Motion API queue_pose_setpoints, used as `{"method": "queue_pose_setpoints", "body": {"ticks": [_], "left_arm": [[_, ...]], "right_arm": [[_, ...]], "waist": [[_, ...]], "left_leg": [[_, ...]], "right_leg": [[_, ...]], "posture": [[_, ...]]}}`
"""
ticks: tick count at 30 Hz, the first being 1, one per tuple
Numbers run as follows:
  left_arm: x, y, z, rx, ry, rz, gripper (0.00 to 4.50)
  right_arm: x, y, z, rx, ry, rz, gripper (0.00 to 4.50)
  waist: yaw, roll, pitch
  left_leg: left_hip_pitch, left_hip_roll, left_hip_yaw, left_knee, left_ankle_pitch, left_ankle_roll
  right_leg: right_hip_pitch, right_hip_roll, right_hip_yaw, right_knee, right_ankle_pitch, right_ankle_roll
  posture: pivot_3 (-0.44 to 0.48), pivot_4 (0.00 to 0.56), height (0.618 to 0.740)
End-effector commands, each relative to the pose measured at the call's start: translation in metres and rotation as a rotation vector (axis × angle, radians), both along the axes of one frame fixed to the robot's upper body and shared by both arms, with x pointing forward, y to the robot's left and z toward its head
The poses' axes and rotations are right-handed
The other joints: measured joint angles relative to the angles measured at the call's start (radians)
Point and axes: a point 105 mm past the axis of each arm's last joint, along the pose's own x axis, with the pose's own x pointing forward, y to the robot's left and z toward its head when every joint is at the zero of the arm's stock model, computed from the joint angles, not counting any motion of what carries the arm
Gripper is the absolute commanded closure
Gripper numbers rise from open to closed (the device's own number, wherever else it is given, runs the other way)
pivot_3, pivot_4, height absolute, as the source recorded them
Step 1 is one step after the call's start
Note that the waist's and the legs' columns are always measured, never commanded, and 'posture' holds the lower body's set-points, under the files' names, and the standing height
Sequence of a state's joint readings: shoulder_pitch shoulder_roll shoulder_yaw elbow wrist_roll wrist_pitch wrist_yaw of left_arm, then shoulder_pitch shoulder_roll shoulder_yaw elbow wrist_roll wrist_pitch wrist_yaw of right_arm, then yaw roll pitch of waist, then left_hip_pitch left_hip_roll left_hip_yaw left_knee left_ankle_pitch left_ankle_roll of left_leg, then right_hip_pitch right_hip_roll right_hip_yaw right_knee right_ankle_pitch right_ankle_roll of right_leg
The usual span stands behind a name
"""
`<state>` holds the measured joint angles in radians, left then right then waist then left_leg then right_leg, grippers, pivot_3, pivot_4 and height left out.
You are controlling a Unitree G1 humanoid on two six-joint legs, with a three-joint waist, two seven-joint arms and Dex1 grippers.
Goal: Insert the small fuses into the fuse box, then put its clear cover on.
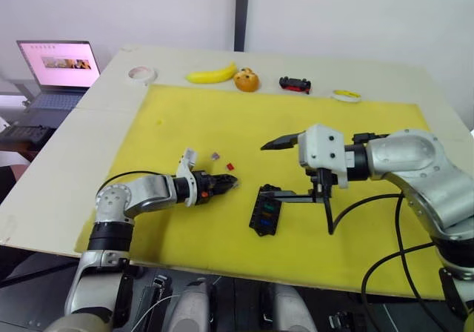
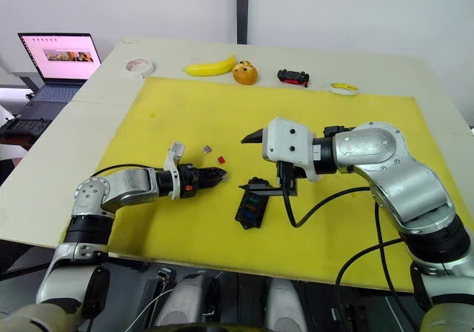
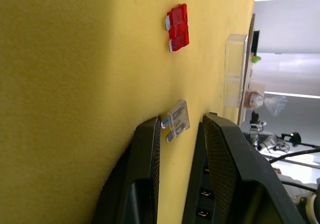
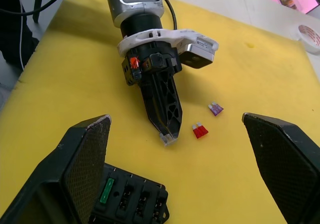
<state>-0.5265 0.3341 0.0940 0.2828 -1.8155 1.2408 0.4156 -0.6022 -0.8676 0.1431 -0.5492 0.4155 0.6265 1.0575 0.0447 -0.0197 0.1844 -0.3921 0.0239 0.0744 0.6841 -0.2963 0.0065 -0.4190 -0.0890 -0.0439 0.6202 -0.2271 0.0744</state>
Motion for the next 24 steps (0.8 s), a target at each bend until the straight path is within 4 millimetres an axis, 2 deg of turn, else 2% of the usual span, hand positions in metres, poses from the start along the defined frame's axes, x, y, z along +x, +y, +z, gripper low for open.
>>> {"method": "queue_pose_setpoints", "body": {"ticks": [1,3,6,24], "left_arm": [[-0.004,-0.012,-0.013,0.032,0.037,-0.034,3.1],[-0.004,-0.013,-0.013,0.028,0.036,-0.035,3.1],[-0.005,-0.013,-0.015,0.034,0.036,-0.039,3.83],[-0.004,-0.013,-0.027,0.077,0.049,-0.033,3.83]], "right_arm": [[-0.006,0.002,0.008,0.009,-0.045,0.015,0.0],[-0.006,0.002,0.008,0.009,-0.044,0.014,0.0],[-0.007,0.002,0.008,0.009,-0.044,0.013,0.0],[-0.007,0.002,0.009,0.01,-0.041,0.006,0.0]], "waist": [[0.0,0.0,0.0],[0.001,0.0,0.0],[0.001,0.0,0.0],[-0.001,0.001,-0.001]], "left_leg": [[0.0,0.0,0.0,0.0,0.0,0.0],[0.0,0.0,-0.002,0.0,0.0,0.001],[0.0,-0.003,-0.007,0.0,-0.001,0.001],[0.0,-0.008,-0.018,0.0,-0.001,0.002]], "right_leg": [[0.001,0.0,0.0,-0.001,0.0,0.0],[0.002,0.0,-0.002,-0.002,0.0,0.0],[0.005,-0.004,-0.007,-0.004,0.0,0.0],[0.011,-0.01,-0.016,-0.007,0.0,0.0]], "posture": [[0.0,0.15,0.737],[0.0,0.15,0.737],[0.0,0.15,0.737],[0.0,0.15,0.737]]}}
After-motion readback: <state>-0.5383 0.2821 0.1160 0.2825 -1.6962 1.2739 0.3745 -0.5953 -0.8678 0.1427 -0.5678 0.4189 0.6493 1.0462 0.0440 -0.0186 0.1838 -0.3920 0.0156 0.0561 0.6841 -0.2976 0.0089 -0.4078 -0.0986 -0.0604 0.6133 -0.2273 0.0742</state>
